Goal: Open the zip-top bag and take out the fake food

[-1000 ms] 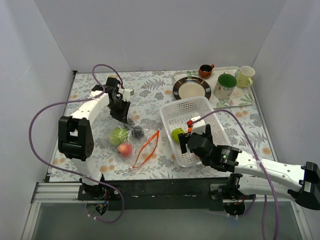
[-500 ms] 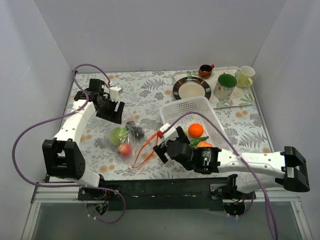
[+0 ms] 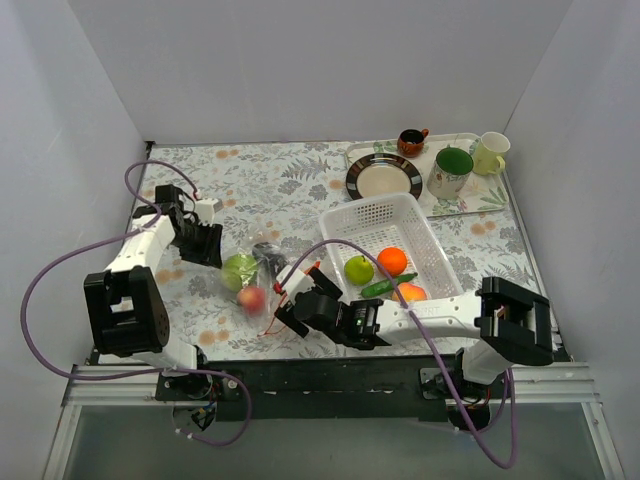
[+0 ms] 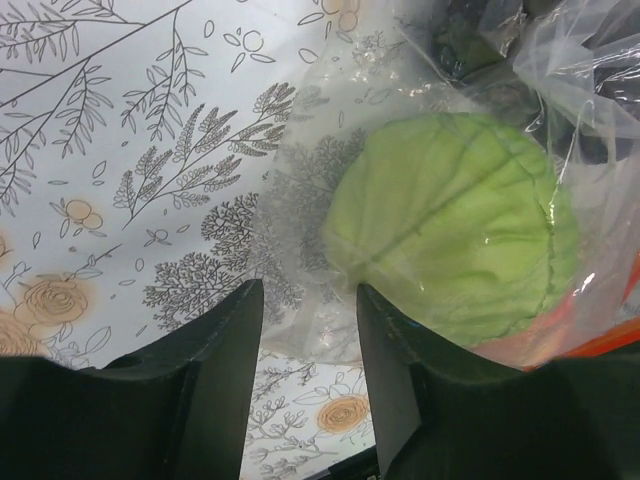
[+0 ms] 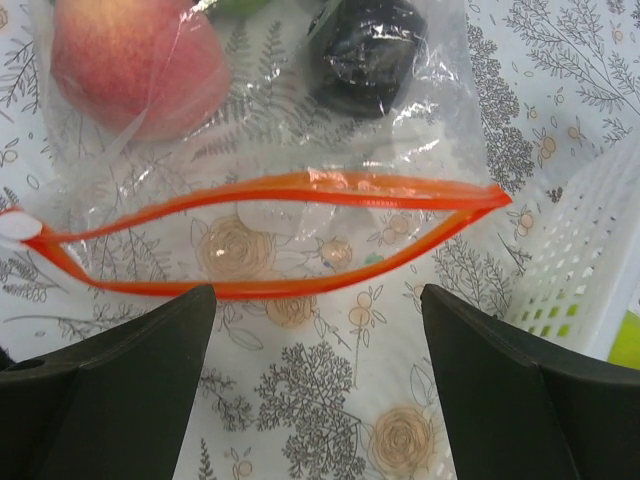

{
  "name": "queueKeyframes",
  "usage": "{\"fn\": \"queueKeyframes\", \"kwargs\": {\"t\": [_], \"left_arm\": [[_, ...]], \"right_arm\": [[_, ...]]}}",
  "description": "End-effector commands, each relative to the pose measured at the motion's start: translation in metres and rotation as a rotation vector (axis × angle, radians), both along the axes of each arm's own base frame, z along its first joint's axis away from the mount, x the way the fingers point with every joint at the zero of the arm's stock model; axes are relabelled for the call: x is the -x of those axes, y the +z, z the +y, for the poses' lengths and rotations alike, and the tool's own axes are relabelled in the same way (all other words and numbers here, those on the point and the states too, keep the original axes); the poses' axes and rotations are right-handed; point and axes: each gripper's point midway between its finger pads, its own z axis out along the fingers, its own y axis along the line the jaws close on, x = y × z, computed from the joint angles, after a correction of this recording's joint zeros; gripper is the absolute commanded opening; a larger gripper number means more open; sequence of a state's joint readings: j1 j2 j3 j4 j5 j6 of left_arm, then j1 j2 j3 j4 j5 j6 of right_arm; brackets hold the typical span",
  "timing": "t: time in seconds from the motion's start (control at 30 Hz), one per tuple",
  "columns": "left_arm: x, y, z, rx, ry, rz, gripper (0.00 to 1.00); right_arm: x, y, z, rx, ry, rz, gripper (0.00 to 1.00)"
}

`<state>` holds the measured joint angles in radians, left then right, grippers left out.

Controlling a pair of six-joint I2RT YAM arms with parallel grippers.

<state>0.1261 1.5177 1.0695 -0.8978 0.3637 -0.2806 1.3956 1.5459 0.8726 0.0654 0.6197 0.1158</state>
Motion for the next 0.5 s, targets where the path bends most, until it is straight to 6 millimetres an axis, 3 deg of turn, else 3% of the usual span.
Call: {"fn": "queueKeyframes", "kwargs": {"t": [0.0, 0.13, 0.33, 0.47], "left_arm": [[-0.004, -0.008, -0.017, 0.062, -0.047, -0.019, 0.41], [-0.003, -0.017, -0.021, 0.072, -0.059, -0.004, 0.42], [-0.004, -0.029, -0.032, 0.097, -0.078, 0.029, 0.43], [-0.001, -0.034, -0.043, 0.104, -0.103, 0.054, 0.28]], "right_arm": [[-0.020, 0.020, 0.031, -0.140, -0.001, -0.014, 0.91], [-0.029, 0.012, 0.042, -0.162, 0.023, -0.003, 0.91], [-0.035, -0.024, 0.056, -0.112, 0.060, 0.042, 0.91], [-0.032, -0.038, 0.063, -0.104, 0.084, 0.065, 0.92]]}}
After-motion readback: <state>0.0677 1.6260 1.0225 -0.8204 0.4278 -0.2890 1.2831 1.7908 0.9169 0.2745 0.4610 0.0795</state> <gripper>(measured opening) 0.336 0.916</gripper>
